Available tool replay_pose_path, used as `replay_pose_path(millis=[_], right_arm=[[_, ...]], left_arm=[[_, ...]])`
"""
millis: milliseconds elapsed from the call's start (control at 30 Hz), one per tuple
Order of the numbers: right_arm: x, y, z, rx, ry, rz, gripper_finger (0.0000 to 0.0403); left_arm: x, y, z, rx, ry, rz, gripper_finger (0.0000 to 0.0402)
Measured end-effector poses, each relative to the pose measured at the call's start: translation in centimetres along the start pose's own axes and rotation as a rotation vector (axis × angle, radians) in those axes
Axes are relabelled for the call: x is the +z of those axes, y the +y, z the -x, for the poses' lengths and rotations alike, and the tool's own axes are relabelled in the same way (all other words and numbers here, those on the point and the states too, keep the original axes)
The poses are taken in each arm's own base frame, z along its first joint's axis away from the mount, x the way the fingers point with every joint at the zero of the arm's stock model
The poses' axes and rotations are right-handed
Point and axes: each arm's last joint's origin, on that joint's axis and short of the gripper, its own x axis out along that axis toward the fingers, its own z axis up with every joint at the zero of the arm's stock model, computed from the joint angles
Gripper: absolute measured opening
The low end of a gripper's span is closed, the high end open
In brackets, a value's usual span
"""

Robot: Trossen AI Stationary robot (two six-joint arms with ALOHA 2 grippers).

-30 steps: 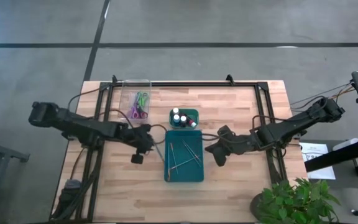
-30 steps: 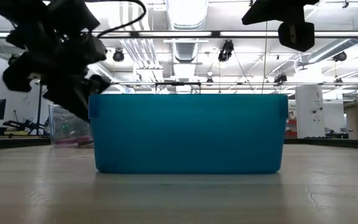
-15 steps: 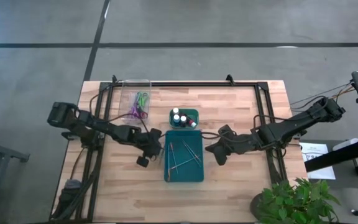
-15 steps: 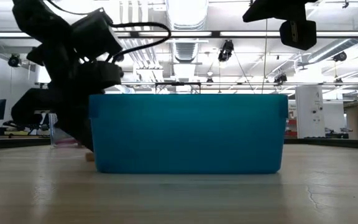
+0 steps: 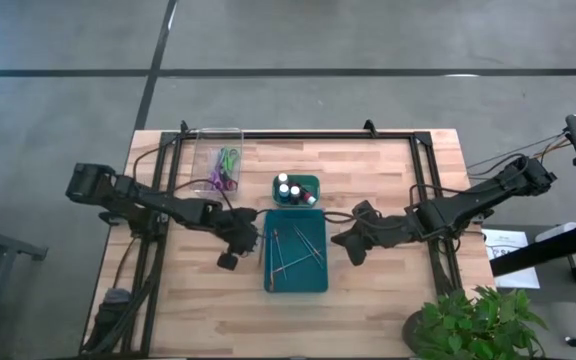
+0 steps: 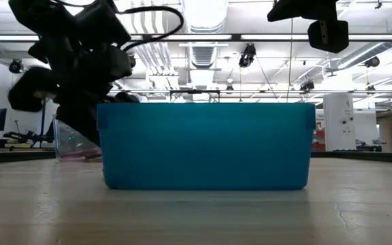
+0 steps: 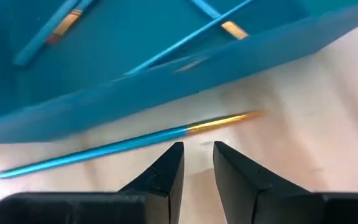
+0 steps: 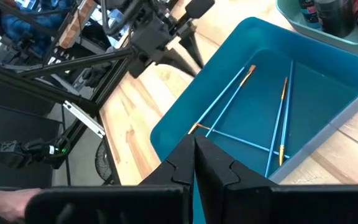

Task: Pick & Place Paint Supplies
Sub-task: Put the blue paintbrush into the blue bin

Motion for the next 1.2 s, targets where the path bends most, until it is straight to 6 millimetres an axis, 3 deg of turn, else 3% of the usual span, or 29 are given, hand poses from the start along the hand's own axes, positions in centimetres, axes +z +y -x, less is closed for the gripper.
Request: replay_pose_path(millis=[233,433,567,700,867,1200], right_arm=[[0.0,0.1,0.0,0.004,0.000,0.000,0.0009],[-0.3,0.2,0.1,0.012,0.009,0.017,0.0009],[-0.4,0.2,0.1,0.013,0.010,0.036,0.0009],[-0.4,0.2,0.1,0.014,0.009,0.064,0.0009],[-0.4,0.2,0.1,0.015,0.010,0.088,0.0009],[-0.6,0.4,0.2,0.024,0.022,0.113,0.0009]], left_arm=[[0.4,-1.6,-0.1,-0.094,-0.004,0.299,0.0093],[0.8,-5.2,-0.3,-0.093,0.024,0.571,0.0093],[0.9,-8.0,-0.2,-0.025,-0.001,0.735,0.0093],[0.8,-9.1,-0.1,0.127,-0.103,0.972,0.0093],[1.1,-10.3,0.1,0.263,-0.264,0.950,0.0093],[0.8,-11.0,-3.2,0.321,-0.214,0.934,0.0093]])
